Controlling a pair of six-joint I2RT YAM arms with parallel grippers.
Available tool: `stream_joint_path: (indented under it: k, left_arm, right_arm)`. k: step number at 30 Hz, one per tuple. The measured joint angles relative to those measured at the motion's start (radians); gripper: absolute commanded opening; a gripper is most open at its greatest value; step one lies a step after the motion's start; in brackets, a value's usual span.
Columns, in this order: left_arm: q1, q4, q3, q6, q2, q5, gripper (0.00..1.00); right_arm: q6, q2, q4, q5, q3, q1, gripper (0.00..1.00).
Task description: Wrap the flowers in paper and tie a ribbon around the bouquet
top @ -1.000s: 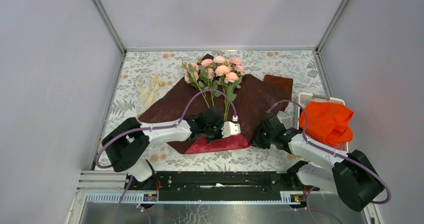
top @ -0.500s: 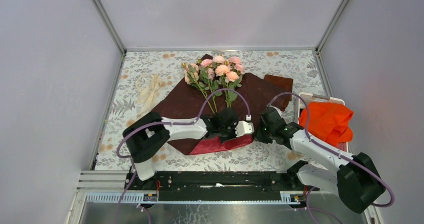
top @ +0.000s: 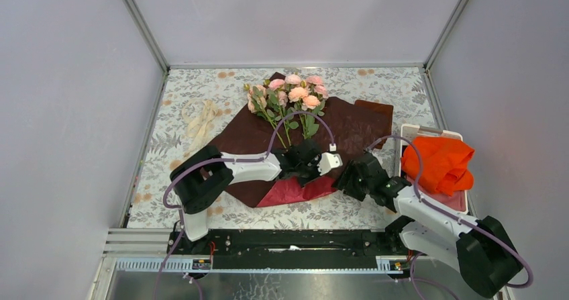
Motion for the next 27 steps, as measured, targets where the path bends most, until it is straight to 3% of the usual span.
stream_joint_path:
  k: [5, 8, 15, 17, 21, 23, 27]
  left_arm:
    - [0.019, 0.000, 0.000, -0.010, 0.001, 0.022, 0.10]
    - [0.024, 0.000, 0.000, -0.012, 0.001, 0.035, 0.10]
    - [0.039, -0.004, 0.000, -0.020, 0.001, 0.061, 0.11]
    - [0.048, -0.006, 0.001, -0.024, 0.001, 0.074, 0.19]
    - [0.083, -0.070, 0.029, -0.034, -0.018, 0.135, 0.58]
    - [0.105, -0.120, 0.047, -0.034, -0.061, 0.172, 0.72]
    - [0.163, -0.178, 0.050, -0.047, -0.218, 0.248, 0.83]
  right_arm:
    - [0.097, -0.018, 0.153, -0.047, -0.073, 0.000, 0.63]
    - [0.129, 0.018, 0.218, -0.059, -0.082, 0.000, 0.56]
    - [0.096, 0.109, 0.256, -0.043, -0.056, 0.000, 0.11]
    - [0.061, 0.117, 0.221, -0.021, -0.039, 0.000, 0.04]
    - [-0.022, 0.116, 0.148, 0.035, 0.003, 0.000, 0.00]
    - [-0.057, 0.117, 0.113, 0.063, 0.024, 0.000, 0.00]
    - [-0.107, 0.114, 0.069, 0.098, 0.054, 0.000, 0.00]
